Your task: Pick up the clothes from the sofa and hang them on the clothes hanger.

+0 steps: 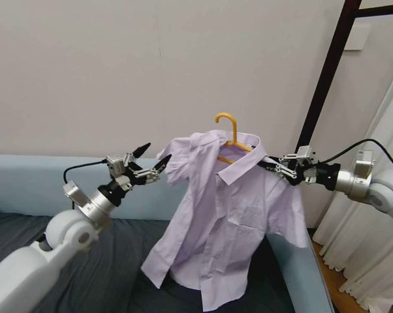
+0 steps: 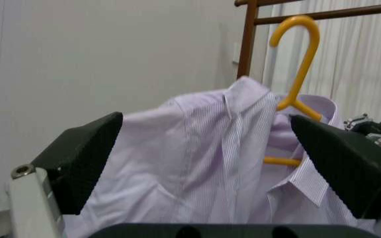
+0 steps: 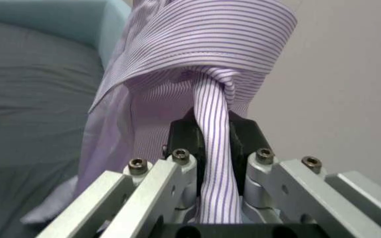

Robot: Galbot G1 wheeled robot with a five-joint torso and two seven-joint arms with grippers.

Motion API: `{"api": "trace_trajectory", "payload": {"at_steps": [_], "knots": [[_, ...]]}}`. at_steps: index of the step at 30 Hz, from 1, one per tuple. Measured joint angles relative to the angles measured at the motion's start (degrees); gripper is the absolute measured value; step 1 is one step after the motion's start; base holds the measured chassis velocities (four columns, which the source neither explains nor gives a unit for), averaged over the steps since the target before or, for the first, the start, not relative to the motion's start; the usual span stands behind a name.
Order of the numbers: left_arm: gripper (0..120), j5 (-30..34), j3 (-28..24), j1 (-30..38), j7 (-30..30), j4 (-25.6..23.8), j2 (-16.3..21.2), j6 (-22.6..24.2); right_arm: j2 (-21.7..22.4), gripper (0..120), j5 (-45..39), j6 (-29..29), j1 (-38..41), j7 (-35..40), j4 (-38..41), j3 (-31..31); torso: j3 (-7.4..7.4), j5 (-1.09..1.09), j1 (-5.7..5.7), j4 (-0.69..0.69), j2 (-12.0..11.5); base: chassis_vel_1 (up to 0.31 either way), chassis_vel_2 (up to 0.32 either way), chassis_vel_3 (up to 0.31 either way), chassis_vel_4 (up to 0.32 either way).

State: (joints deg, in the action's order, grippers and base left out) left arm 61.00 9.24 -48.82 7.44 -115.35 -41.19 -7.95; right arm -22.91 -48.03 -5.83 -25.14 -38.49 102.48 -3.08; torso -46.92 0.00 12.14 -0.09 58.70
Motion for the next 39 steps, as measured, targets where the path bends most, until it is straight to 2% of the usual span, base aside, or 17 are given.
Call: {"api": "trace_trajectory", "payload": {"at_steps": [6,14,17,20,23,26,29,30,39], "knots": [[100,-3.52,-1.72,-1.75,-7.34,-2.78,-2.86,2.46,-0.54,7,-0.62,0.20,-0.32,0.81,2.51,0.40,-0.01,0.01,0.00,0.00,0.00,0.000,0.000,0.000,0.000],[98,-4.49,-3.63,1.33,-8.37,-2.95,-3.41,4.01,-2.28,7,0.98,0.64,-0.16,0.71,1.78,1.70,-0.01,0.01,0.00,0.00,0.00,0.000,0.000,0.000,0.000],[94,-6.15,-5.26,3.26,-8.04,-1.26,-3.83,4.30,-4.33,7,2.03,0.81,-0.19,0.34,1.09,2.31,-0.02,0.00,0.01,-0.01,0.00,0.000,0.000,0.000,0.000],[86,-6.80,-5.58,3.81,-7.89,-0.53,-4.03,4.30,-5.21,7,2.29,0.89,-0.08,-0.08,0.76,2.56,-0.02,0.00,0.01,0.00,0.00,0.000,0.000,0.000,0.000],[71,-6.93,-5.79,4.45,-7.83,0.50,-4.44,4.29,-6.02,7,2.62,1.19,0.19,-0.68,0.21,2.84,-0.02,0.00,0.00,0.00,0.00,0.000,0.000,0.000,0.000],[65,-6.88,-6.14,4.90,-7.76,0.89,-4.87,4.19,-6.37,7,2.72,1.32,0.45,-0.87,-0.09,3.07,-0.02,-0.01,0.01,0.00,0.00,0.000,0.000,0.000,0.000],[51,-6.82,-6.96,5.87,-7.59,1.50,-5.70,3.88,-6.89,7,3.00,1.56,0.81,-1.20,-0.73,3.33,-0.02,0.00,0.01,0.00,0.00,0.000,0.000,0.000,0.000],[51,-6.82,-6.96,5.87,-7.59,1.50,-5.70,3.88,-6.89,7,3.00,1.56,0.81,-1.20,-0.73,3.33,-0.02,0.00,0.01,0.00,0.00,0.000,0.000,0.000,0.000],[15,-6.81,-9.74,9.60,-7.39,3.46,-6.41,2.69,-8.22,7,3.55,1.92,1.69,-1.98,-2.39,3.54,-0.02,0.00,0.01,-0.01,0.00,0.000,0.000,0.000,0.000]]}}
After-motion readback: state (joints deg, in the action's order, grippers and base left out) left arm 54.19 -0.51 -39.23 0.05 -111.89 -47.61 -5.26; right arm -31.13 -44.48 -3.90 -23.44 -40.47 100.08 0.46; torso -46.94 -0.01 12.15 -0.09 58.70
